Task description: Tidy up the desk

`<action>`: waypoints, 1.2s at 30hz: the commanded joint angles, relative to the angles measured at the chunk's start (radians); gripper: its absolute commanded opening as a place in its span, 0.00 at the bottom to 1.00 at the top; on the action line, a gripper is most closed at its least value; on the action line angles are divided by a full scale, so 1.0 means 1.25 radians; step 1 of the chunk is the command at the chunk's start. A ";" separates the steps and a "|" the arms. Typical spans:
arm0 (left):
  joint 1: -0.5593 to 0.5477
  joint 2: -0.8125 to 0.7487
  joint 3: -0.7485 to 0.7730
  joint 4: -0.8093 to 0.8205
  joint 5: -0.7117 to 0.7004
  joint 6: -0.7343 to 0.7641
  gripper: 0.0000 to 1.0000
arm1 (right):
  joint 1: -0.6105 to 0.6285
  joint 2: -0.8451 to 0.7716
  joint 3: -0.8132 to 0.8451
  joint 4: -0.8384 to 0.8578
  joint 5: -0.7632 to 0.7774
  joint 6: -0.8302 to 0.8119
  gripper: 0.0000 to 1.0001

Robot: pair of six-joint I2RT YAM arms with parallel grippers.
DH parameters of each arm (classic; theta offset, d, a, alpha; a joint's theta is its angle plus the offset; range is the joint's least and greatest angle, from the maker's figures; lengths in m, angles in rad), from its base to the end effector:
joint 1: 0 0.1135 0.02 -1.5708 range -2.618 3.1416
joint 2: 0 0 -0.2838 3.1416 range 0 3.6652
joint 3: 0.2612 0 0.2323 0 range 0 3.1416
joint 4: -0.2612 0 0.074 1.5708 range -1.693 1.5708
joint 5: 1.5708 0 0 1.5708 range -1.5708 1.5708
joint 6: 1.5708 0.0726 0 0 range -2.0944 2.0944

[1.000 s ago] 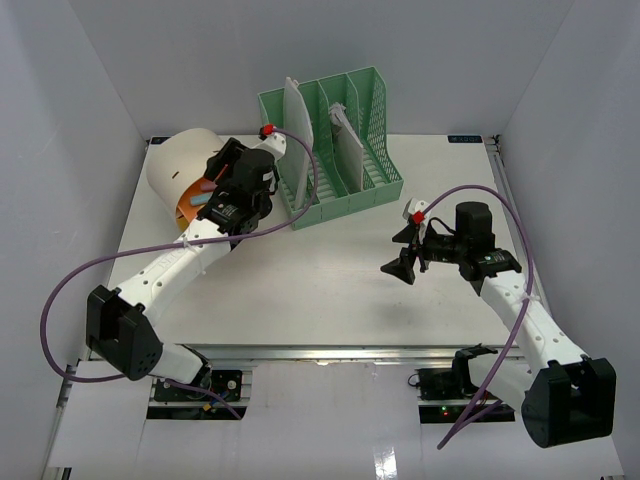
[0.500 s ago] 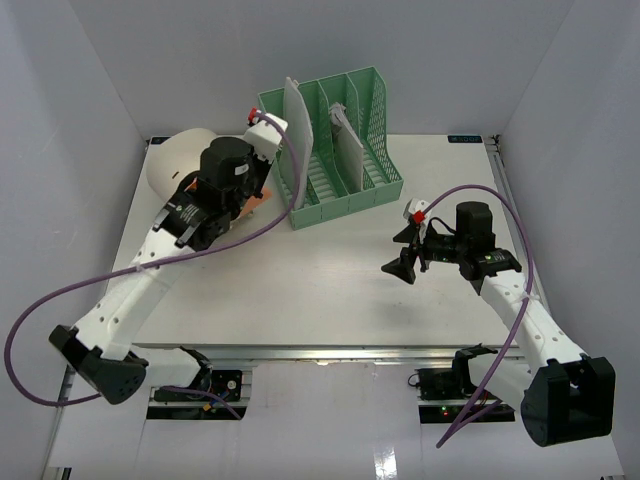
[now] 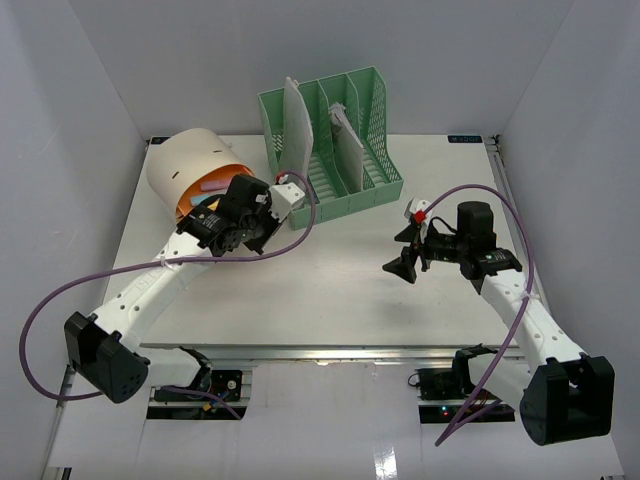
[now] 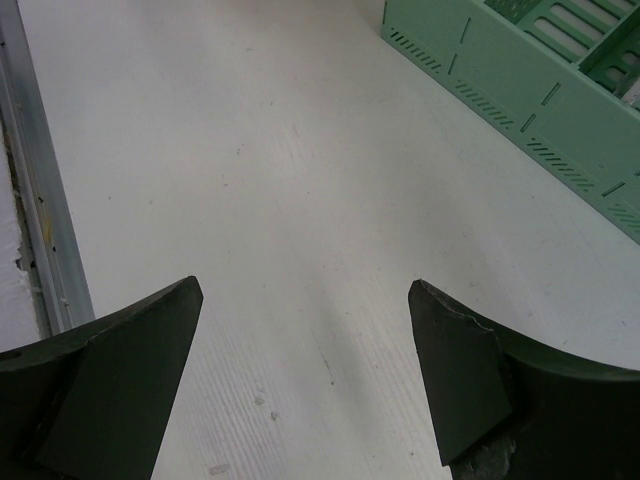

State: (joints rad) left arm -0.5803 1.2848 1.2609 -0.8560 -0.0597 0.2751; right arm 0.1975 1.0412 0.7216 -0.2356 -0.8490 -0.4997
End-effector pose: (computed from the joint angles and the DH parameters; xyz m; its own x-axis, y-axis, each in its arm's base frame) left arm 0.2190 -0.1384 0.3275 -0.4802 0.6391 -0.6008 0.6712 0.7087 0.2174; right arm 0.1974 0.0951 0.2806 -0.0918 -0.3412 -0.9355 -0.9104 0.4093 -0.0599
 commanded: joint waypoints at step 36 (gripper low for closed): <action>0.173 -0.333 -0.258 0.477 0.403 -0.262 0.98 | -0.087 -0.015 0.030 0.018 0.196 0.106 0.90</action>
State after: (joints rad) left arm -0.3630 1.0746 1.1064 -0.3330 0.0921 0.1495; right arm 0.1316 1.0351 0.7219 -0.2355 -0.7628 -0.4625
